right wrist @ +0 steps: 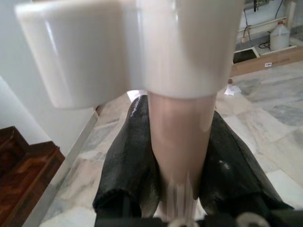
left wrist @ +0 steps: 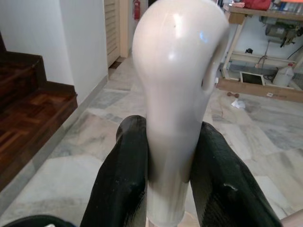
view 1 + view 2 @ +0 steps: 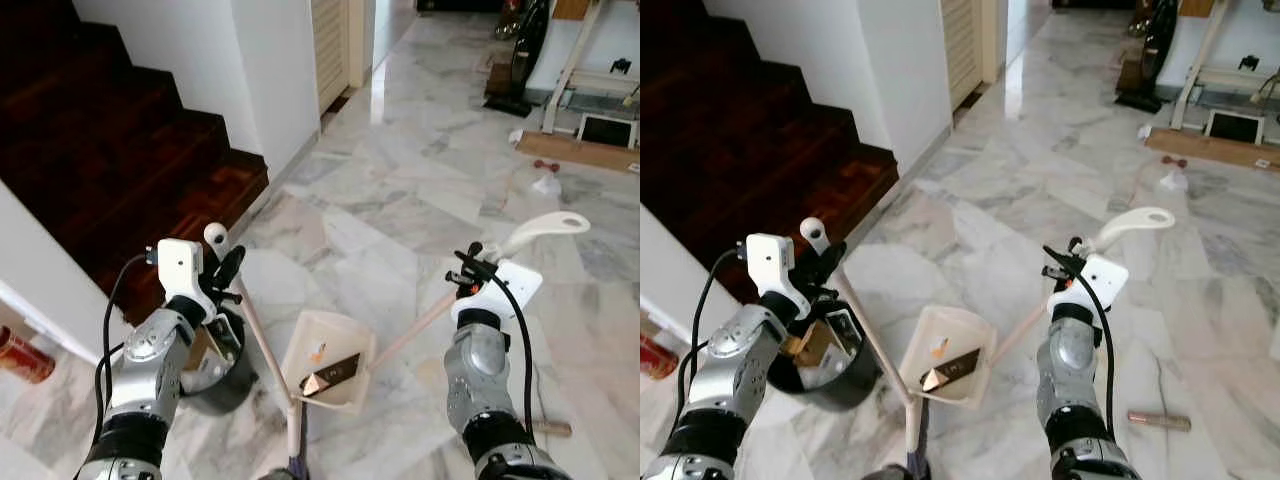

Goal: Sweep floor

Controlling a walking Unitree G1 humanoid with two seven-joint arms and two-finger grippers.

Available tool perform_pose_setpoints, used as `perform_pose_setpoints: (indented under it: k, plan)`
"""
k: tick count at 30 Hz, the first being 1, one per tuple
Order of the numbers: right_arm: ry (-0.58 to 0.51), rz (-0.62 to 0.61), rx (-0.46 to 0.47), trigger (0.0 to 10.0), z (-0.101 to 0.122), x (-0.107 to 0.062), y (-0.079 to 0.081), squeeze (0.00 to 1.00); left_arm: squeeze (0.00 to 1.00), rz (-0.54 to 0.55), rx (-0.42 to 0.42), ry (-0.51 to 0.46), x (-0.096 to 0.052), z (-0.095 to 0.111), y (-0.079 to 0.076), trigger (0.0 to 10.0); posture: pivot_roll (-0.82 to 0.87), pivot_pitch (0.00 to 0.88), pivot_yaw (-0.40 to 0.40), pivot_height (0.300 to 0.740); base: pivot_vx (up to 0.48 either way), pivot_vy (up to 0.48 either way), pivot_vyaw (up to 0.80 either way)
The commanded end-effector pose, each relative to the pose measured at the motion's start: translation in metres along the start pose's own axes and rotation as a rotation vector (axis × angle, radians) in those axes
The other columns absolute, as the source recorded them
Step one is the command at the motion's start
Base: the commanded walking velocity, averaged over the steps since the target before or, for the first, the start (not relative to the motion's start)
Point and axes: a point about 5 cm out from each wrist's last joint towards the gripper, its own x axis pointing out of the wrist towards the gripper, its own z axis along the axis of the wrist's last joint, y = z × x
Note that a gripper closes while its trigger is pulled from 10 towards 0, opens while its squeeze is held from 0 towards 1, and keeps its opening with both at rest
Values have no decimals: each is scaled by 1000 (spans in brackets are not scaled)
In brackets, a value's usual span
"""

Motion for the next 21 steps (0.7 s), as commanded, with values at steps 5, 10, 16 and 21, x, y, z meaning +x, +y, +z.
perform_pose_setpoints:
  k: [5,10,16,21]
  plan:
    - [-16,14,24,10000,4,3,7,0,0,15,24,-46,1,12,4,10000,82,45,97,740,-345,0,0]
    - [-15,15,23,10000,4,3,7,0,0,25,43,-25,1,10,5,10000,81,47,96,740,0,0,0]
    - [-14,16,23,10000,4,3,7,0,0,32,41,-31,1,11,6,10000,81,48,96,740,0,0,0]
    - [-13,18,24,10000,4,2,7,0,0,46,45,-35,1,12,8,10000,80,48,96,740,0,0,0]
